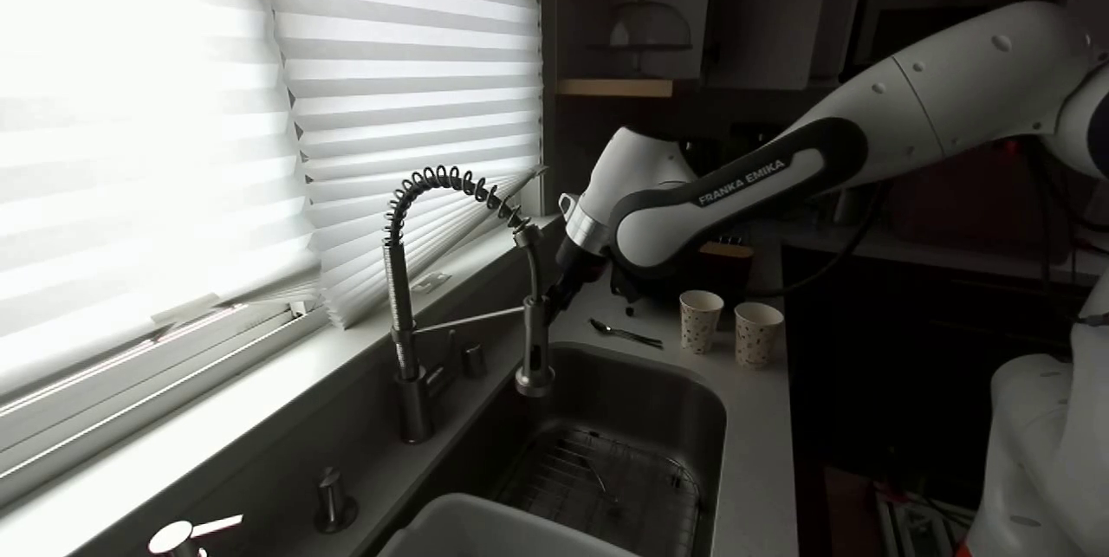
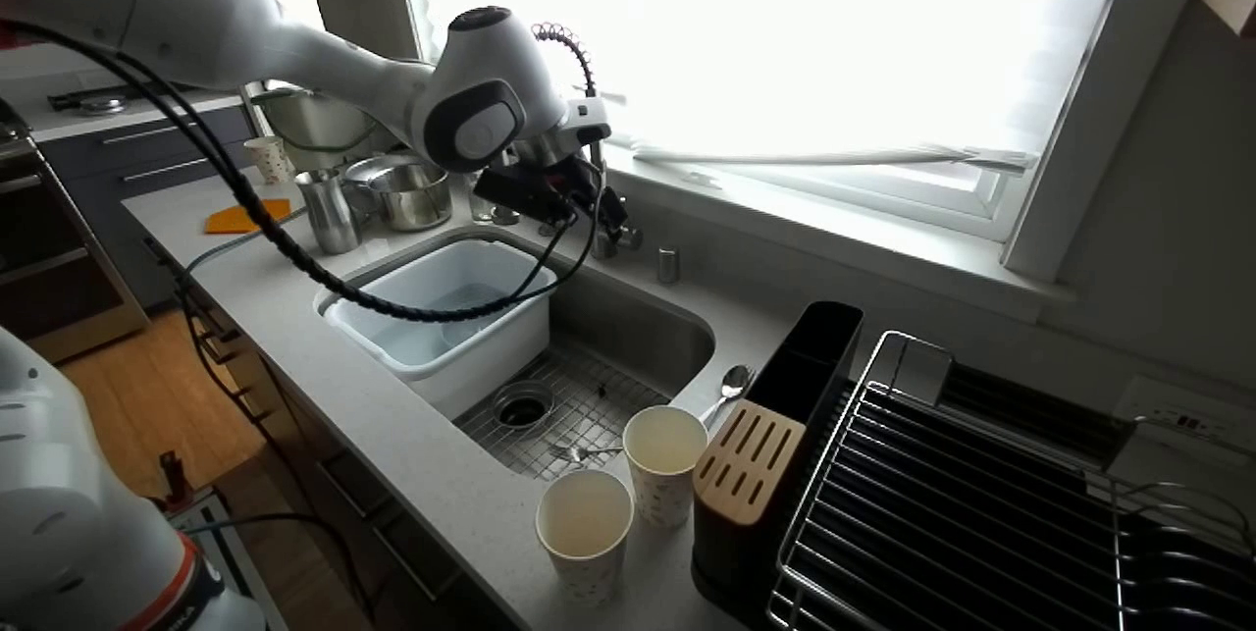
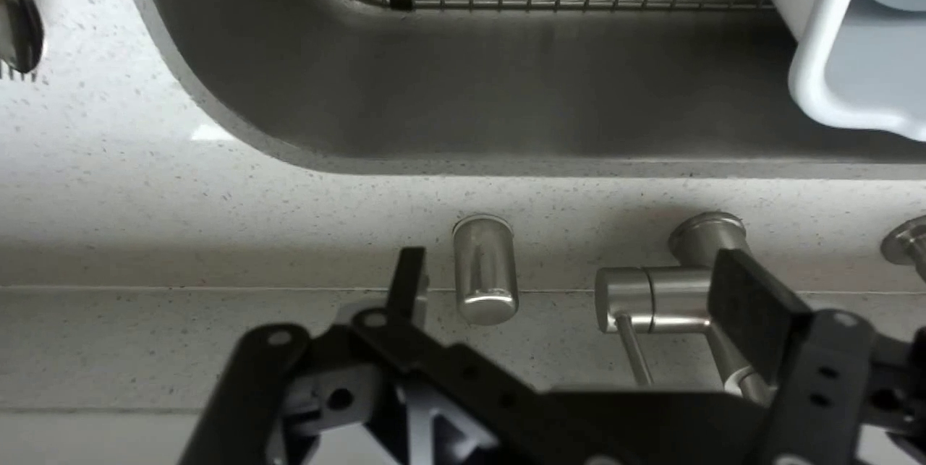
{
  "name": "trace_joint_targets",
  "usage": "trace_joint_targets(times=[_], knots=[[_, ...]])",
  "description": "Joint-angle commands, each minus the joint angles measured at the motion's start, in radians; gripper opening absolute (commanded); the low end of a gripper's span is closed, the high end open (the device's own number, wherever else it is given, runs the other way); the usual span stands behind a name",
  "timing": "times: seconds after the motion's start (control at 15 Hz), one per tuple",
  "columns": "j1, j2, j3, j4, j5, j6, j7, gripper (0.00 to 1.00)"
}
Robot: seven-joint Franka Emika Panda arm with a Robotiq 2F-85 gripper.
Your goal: Push the faucet handle to the right then put water in both coffee cups and set them back down on the right side of the counter.
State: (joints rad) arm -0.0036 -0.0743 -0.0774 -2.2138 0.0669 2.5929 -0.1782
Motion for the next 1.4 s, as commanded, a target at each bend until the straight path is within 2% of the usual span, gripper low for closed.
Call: trace_joint_targets(times=[0.0, 0.2, 0.47, 0.8, 1.33], knots=[[0.004, 0.106, 0.004, 0.120, 0.155, -0.021, -0.155, 1.00], [-0.015, 0.169, 0.026, 0.201, 0.244, -0.031, -0.273, 1.00], [-0.042, 0.251, 0.060, 0.289, 0.289, -0.019, -0.338, 1.00], [-0.083, 0.339, 0.118, 0.380, 0.335, -0.006, -0.372, 1.00], [-0.134, 0.438, 0.185, 0.483, 0.330, 0.003, -0.375, 1.00]])
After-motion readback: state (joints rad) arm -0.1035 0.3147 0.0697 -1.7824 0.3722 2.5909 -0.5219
